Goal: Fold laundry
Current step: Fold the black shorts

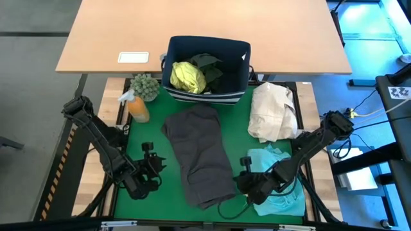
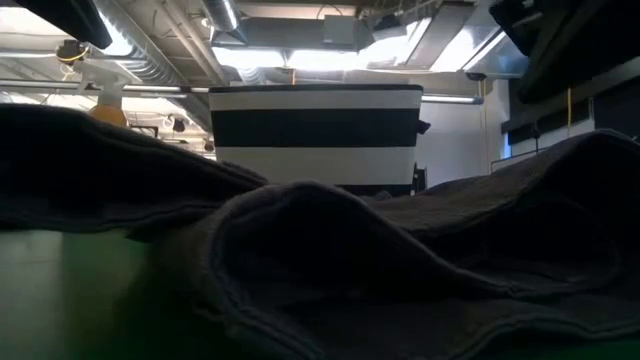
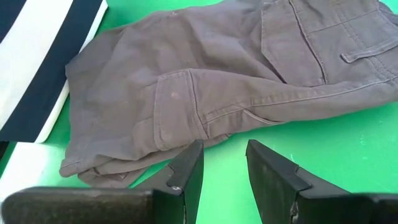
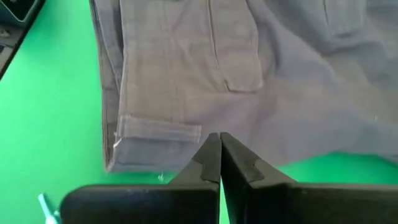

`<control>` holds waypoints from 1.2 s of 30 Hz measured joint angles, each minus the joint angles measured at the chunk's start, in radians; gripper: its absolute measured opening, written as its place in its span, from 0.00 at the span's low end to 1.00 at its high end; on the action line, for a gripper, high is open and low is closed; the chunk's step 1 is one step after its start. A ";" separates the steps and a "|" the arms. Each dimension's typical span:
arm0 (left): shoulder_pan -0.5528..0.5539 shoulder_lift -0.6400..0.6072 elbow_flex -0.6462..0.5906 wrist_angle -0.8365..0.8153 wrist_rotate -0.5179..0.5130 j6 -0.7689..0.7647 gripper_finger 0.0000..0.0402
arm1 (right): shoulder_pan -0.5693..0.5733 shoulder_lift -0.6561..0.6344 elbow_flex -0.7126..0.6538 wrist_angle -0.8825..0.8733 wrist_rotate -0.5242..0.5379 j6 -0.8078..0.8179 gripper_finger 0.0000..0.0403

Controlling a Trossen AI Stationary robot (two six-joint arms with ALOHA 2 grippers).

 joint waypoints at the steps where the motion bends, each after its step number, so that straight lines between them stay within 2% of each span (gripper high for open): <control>1: 0.000 0.000 0.000 0.000 0.000 0.000 0.29 | 0.000 0.000 0.000 0.011 0.004 -0.013 0.00; 10: 0.000 0.000 0.000 0.000 0.000 0.000 0.29 | 0.000 0.000 0.000 0.131 0.105 -0.082 0.00; 14: 0.000 0.000 0.000 0.000 0.000 0.000 0.29 | 0.000 0.000 0.000 0.127 0.096 -0.168 0.00; 17: 0.000 0.000 0.000 0.000 0.000 0.000 0.29 | 0.000 0.000 0.000 0.137 0.030 -0.241 0.05; 20: 0.000 0.000 0.000 0.000 0.000 0.000 0.29 | 0.000 0.014 0.000 0.227 -0.101 -0.319 0.14; 22: 0.000 0.000 0.000 0.000 0.000 0.000 0.29 | 0.001 0.038 0.000 0.279 -0.140 -0.373 0.23; 29: 0.000 0.000 0.000 0.001 0.000 0.000 0.29 | 0.000 0.162 -0.001 0.252 -0.133 -0.519 0.54; 36: 0.000 0.000 0.000 0.001 0.000 0.000 0.29 | 0.024 0.214 0.056 0.245 -0.144 -0.558 0.82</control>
